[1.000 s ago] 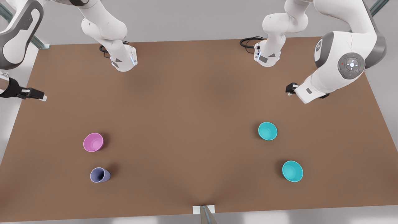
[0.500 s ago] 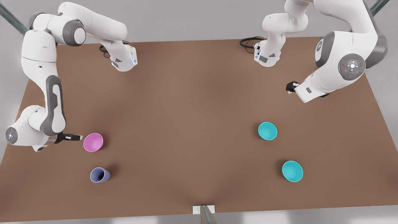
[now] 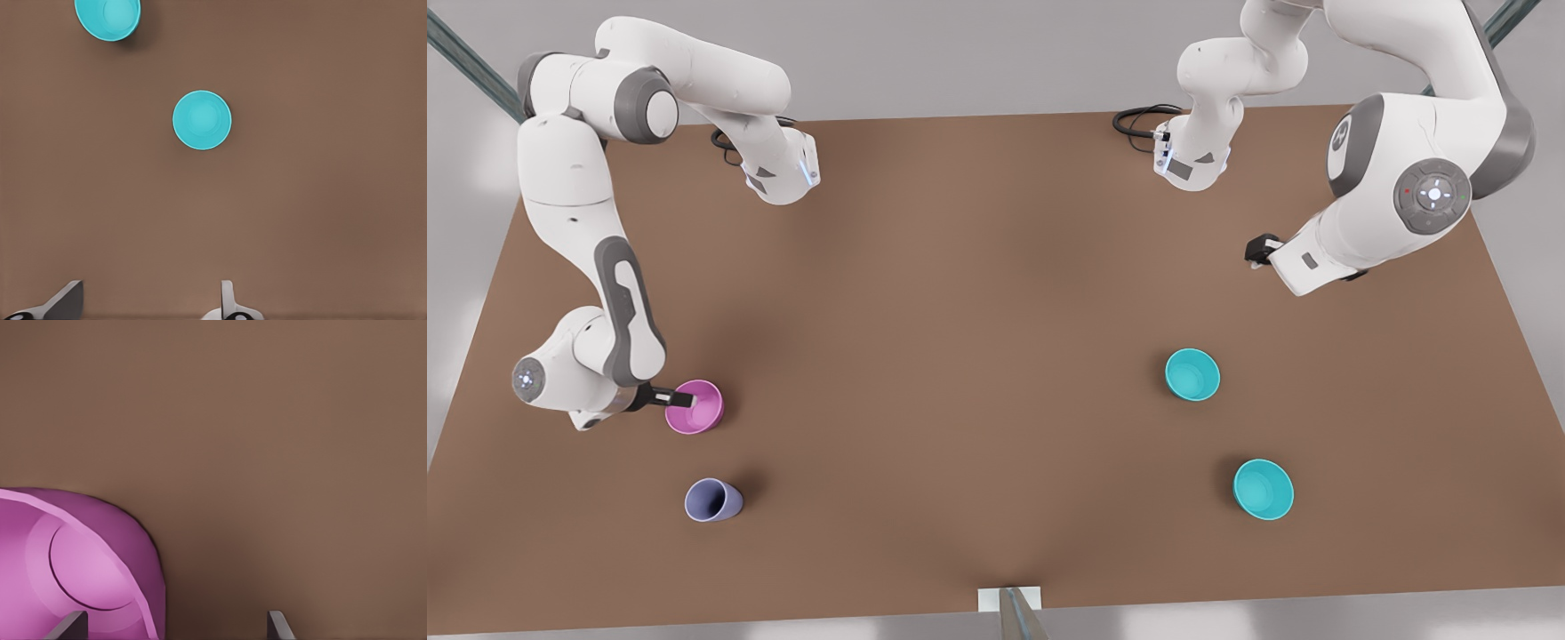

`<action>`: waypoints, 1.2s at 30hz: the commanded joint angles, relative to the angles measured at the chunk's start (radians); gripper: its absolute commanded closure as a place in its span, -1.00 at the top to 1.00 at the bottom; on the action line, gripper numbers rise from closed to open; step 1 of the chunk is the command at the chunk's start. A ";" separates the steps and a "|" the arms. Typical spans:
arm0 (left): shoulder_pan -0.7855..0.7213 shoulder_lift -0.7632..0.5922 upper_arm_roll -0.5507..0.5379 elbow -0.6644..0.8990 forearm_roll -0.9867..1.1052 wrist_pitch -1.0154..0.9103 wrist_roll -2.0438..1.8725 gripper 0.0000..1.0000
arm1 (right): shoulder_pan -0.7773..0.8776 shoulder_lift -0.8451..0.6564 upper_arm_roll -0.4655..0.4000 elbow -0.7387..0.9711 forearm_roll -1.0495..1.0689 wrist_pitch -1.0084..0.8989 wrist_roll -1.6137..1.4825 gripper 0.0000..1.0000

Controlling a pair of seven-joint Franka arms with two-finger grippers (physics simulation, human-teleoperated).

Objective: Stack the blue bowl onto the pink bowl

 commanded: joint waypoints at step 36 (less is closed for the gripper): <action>0.022 0.015 0.010 0.000 0.000 0.029 0.008 1.00 | 0.815 0.360 0.019 0.610 0.454 0.269 1.201 1.00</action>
